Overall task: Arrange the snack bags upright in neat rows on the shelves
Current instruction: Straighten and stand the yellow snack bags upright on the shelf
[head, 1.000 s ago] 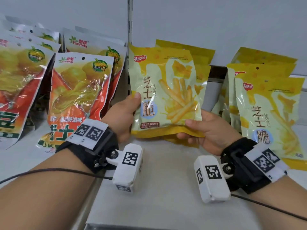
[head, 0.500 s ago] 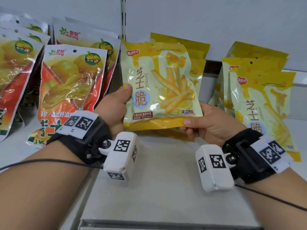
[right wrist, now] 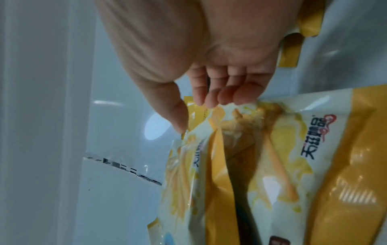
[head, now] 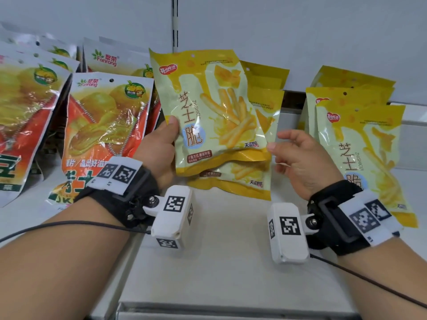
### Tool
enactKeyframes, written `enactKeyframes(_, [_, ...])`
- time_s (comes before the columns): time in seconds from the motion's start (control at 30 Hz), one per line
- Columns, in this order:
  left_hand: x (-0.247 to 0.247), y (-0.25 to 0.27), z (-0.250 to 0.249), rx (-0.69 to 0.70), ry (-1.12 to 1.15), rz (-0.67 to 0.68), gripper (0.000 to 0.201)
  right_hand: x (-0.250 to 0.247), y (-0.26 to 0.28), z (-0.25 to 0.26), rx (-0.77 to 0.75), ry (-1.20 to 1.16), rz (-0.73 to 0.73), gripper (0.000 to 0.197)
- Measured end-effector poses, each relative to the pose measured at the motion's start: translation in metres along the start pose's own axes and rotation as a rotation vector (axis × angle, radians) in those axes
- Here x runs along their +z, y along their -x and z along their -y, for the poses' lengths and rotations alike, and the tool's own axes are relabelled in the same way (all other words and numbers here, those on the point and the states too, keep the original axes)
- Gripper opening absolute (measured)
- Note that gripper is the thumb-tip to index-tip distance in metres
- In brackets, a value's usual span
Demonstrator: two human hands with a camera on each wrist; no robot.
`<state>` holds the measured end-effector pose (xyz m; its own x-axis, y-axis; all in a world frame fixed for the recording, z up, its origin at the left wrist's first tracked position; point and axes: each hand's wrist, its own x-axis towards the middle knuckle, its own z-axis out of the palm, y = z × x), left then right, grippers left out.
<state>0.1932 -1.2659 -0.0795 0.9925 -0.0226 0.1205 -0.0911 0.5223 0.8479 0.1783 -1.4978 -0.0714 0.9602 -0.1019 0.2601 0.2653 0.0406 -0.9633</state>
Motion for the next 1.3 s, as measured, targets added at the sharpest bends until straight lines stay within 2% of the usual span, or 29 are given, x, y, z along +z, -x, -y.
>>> enactKeyframes(0.07, [0.005, 0.004, -0.003, 0.002, 0.024, 0.07, 0.042, 0.0, 0.002, 0.003, -0.105, 0.021, -0.013, 0.025])
enactKeyframes(0.17, [0.015, 0.013, -0.007, 0.03, -0.056, 0.247, 0.067, 0.007, 0.009, 0.009, -0.157, 0.077, 0.125, 0.034])
enactKeyframes(0.27, [0.027, 0.018, -0.008, 0.08, -0.121, 0.389, 0.072, 0.014, 0.017, 0.015, -0.145, 0.095, 0.261, 0.072])
enactKeyframes(0.33, [0.037, 0.019, -0.009, 0.1, -0.137, 0.447, 0.073, 0.018, 0.02, 0.02, -0.173, 0.024, 0.297, 0.098])
enactKeyframes(0.37, [0.041, 0.02, -0.009, 0.104, -0.147, 0.469, 0.074, 0.018, 0.02, 0.022, -0.179, -0.037, 0.295, 0.103])
enactKeyframes(0.4, [0.044, 0.02, -0.008, 0.11, -0.159, 0.489, 0.074, 0.018, 0.021, 0.022, -0.184, -0.088, 0.288, 0.099])
enactKeyframes(0.47, [0.046, 0.021, -0.004, 0.127, -0.175, 0.512, 0.072, 0.019, 0.022, 0.022, -0.194, -0.128, 0.241, 0.072])
enactKeyframes(0.53, [0.043, 0.02, -0.002, 0.207, -0.242, 0.442, 0.058, 0.018, 0.021, 0.019, -0.174, -0.144, 0.185, 0.055])
enactKeyframes(0.6, [0.038, 0.015, -0.001, 0.322, -0.379, 0.269, 0.032, 0.017, 0.021, 0.018, -0.122, -0.223, 0.177, 0.047])
enactKeyframes(0.63, [0.035, 0.012, -0.002, 0.351, -0.415, 0.194, 0.024, 0.016, 0.021, 0.019, -0.097, -0.259, 0.19, 0.046])
enactKeyframes(0.73, [0.025, 0.002, -0.001, 0.35, -0.46, 0.116, 0.047, 0.014, 0.02, 0.02, -0.029, -0.285, 0.214, 0.044])
enactKeyframes(0.8, [0.021, 0.001, 0.0, 0.293, -0.414, 0.163, 0.058, 0.013, 0.019, 0.018, 0.019, -0.272, 0.242, 0.042])
enactKeyframes(0.9, [0.019, 0.001, -0.002, 0.232, -0.313, 0.234, 0.056, 0.012, 0.018, 0.013, 0.052, -0.266, 0.283, 0.041])
enactKeyframes(1.0, [0.018, 0.001, -0.001, 0.259, -0.316, 0.166, 0.052, 0.011, 0.017, 0.01, 0.05, -0.23, 0.326, 0.048])
enactKeyframes(1.13, [0.017, -0.002, 0.001, 0.277, -0.319, 0.083, 0.063, 0.009, 0.015, 0.003, 0.03, -0.052, 0.344, 0.053])
enactKeyframes(1.3, [0.019, -0.002, 0.001, 0.279, -0.333, 0.108, 0.052, 0.006, 0.011, 0.001, -0.049, 0.077, 0.29, 0.057])
